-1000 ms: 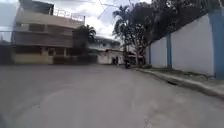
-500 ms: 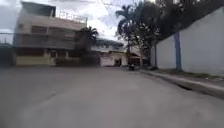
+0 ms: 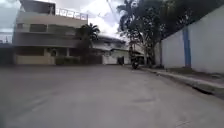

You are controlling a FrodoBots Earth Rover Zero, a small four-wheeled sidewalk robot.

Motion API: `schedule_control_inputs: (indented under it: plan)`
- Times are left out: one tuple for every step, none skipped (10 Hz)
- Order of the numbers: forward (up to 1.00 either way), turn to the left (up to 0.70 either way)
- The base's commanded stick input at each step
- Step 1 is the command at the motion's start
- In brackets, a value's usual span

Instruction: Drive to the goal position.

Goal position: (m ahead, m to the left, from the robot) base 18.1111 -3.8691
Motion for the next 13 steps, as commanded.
schedule_control_inputs:
  plan:
    - [1.00, -0.03]
    - [1.00, -0.03]
    - [1.00, -0.03]
    - [1.00, -0.03]
    - [1.00, -0.03]
    - [1.00, -0.03]
    - [1.00, -0.03]
    - [1.00, -0.03]
    - [1.00, -0.03]
    - [1.00, -0.03]
    - [1.00, -0.03]
    - [1.00, -0.03]
    - [1.00, -0.03]
